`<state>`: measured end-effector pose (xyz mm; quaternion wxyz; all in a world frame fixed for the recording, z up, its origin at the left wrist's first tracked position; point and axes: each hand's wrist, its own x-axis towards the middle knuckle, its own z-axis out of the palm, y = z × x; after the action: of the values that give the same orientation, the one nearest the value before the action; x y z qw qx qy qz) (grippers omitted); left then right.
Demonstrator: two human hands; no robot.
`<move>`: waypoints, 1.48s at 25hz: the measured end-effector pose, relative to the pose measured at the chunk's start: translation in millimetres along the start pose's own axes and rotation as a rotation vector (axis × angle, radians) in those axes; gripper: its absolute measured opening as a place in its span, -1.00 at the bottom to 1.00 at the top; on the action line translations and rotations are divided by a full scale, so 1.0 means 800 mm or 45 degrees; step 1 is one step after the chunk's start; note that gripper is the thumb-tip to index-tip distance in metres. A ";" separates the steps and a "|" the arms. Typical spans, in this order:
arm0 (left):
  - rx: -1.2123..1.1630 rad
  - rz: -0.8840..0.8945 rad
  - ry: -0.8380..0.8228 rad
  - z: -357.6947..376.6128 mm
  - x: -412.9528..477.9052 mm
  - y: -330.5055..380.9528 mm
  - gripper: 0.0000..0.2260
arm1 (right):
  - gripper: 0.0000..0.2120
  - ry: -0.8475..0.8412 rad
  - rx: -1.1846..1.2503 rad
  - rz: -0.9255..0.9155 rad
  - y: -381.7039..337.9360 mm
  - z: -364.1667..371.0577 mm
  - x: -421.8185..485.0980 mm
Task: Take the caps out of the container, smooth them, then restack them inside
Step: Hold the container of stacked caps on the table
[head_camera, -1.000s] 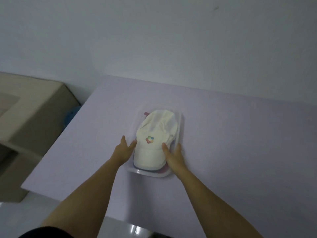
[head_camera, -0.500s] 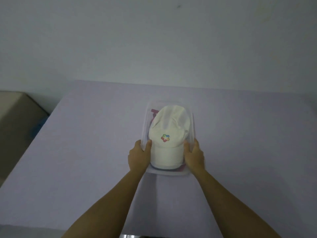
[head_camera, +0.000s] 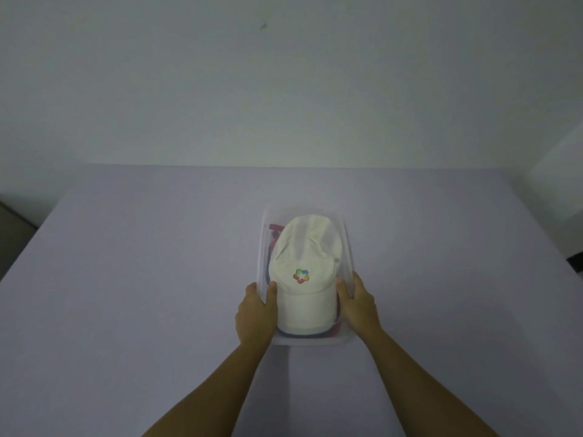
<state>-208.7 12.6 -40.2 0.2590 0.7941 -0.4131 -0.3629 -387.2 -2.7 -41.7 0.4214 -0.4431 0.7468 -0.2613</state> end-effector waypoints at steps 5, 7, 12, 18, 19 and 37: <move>-0.159 -0.115 -0.040 0.005 0.006 -0.011 -0.42 | -0.41 -0.036 0.170 0.062 0.000 0.001 0.002; -0.096 -0.179 0.099 0.005 0.003 -0.018 -0.53 | -0.35 -0.036 0.201 0.062 0.002 0.005 0.004; -0.223 -0.196 0.139 0.006 0.000 -0.020 -0.53 | -0.38 0.024 0.138 0.014 0.006 0.017 0.006; -0.191 -0.278 0.148 0.005 -0.014 -0.020 -0.50 | -0.41 0.034 0.099 -0.009 0.006 0.017 0.008; -0.168 -0.290 0.128 0.002 -0.016 -0.019 -0.49 | -0.41 0.039 0.090 -0.008 0.007 0.017 0.008; -0.184 -0.274 0.027 -0.017 -0.029 0.007 -0.59 | -0.54 -0.107 0.524 0.105 0.001 -0.006 0.010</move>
<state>-209.7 30.9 -19.7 0.2795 0.8169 -0.2955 -0.4089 -393.7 -9.5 -43.0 0.5442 -0.3274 0.6769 -0.3721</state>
